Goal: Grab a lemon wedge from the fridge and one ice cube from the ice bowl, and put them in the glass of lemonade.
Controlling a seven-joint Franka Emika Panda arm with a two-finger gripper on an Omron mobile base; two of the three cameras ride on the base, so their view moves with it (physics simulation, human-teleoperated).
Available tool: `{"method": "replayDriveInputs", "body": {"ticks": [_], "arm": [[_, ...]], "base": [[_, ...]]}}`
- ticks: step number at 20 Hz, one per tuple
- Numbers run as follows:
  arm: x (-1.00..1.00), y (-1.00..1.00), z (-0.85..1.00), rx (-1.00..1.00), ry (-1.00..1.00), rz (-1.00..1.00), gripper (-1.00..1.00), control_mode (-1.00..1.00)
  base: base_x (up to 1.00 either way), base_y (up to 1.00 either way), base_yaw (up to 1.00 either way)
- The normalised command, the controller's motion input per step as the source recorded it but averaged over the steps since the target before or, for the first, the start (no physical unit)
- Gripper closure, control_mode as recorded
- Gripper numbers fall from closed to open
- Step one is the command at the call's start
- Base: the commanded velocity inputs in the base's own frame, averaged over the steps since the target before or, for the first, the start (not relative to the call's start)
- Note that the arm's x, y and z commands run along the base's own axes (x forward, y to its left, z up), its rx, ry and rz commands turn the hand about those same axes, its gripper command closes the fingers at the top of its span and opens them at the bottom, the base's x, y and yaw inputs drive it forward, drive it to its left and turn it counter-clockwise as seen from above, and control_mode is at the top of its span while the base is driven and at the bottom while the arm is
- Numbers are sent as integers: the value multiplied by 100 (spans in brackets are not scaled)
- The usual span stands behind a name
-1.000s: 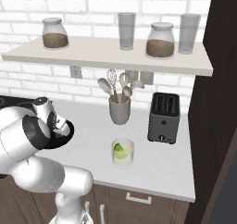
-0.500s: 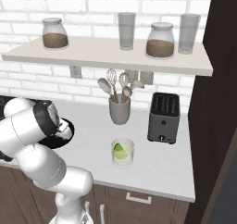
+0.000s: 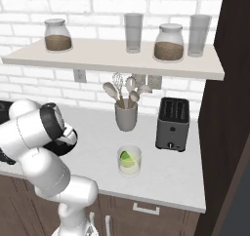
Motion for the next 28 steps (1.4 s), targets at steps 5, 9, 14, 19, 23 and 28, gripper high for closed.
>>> {"method": "replayDriveInputs", "body": {"ticks": [5,9,14,19,23,28], "arm": [[7,2,-2,-1,0,0,100,-100],[0,1,0,-2,0,0,100,-100],[-1,1,0,-1,0,0,100,-100],[-4,0,24,0,-5,0,100,-100],[-39,-25,80,0,-13,-6,100,-100],[-49,-90,65,1,-6,-15,100,-100]], "base": [[0,0,0],[0,0,0],[0,0,0],[0,0,0],[0,0,0],[0,0,0]]}}
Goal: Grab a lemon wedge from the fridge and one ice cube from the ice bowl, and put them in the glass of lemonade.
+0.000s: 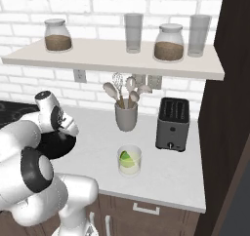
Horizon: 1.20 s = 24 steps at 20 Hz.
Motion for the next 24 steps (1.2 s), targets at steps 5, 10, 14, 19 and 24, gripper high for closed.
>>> {"method": "replayDriveInputs", "body": {"ticks": [5,10,14,19,24], "arm": [[-40,-100,42,7,-2,-16,100,-100],[-23,-100,43,4,-3,-14,100,-100],[-4,-100,42,0,-4,-14,100,-100],[0,-100,40,0,-3,-12,100,-100],[5,-100,35,0,-1,-11,100,-100]], "base": [[0,0,0],[0,0,0],[0,0,0],[0,0,0],[0,0,0]]}}
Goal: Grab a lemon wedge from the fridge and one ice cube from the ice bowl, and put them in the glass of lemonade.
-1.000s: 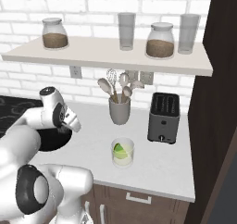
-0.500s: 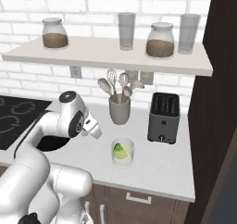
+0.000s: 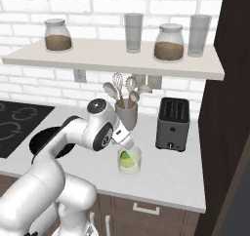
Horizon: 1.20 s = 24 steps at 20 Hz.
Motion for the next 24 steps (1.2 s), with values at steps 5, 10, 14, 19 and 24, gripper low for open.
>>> {"method": "replayDriveInputs", "body": {"ticks": [5,10,14,19,24], "arm": [[24,-83,-1,2,0,-5,100,-100],[20,-2,-53,0,1,0,100,-100],[0,0,-50,0,1,0,100,-100],[13,-1,-19,0,0,0,100,-100],[21,0,5,1,7,0,-100,-100]], "base": [[0,0,0],[0,0,0],[0,0,0],[0,0,0],[0,0,0]]}}
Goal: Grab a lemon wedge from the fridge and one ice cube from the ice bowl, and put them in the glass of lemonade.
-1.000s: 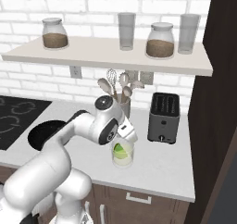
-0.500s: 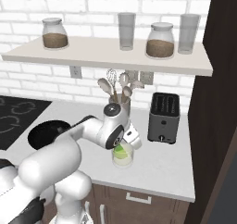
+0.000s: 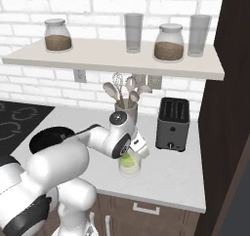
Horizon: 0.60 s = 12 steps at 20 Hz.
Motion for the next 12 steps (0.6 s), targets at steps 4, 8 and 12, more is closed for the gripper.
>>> {"method": "replayDriveInputs", "body": {"ticks": [4,8,12], "arm": [[17,-13,79,8,4,0,-100,-100],[-17,-1,100,1,-10,2,-100,-100],[-64,23,100,0,-28,10,-100,-100]], "base": [[0,0,0],[0,0,0],[0,0,0]]}}
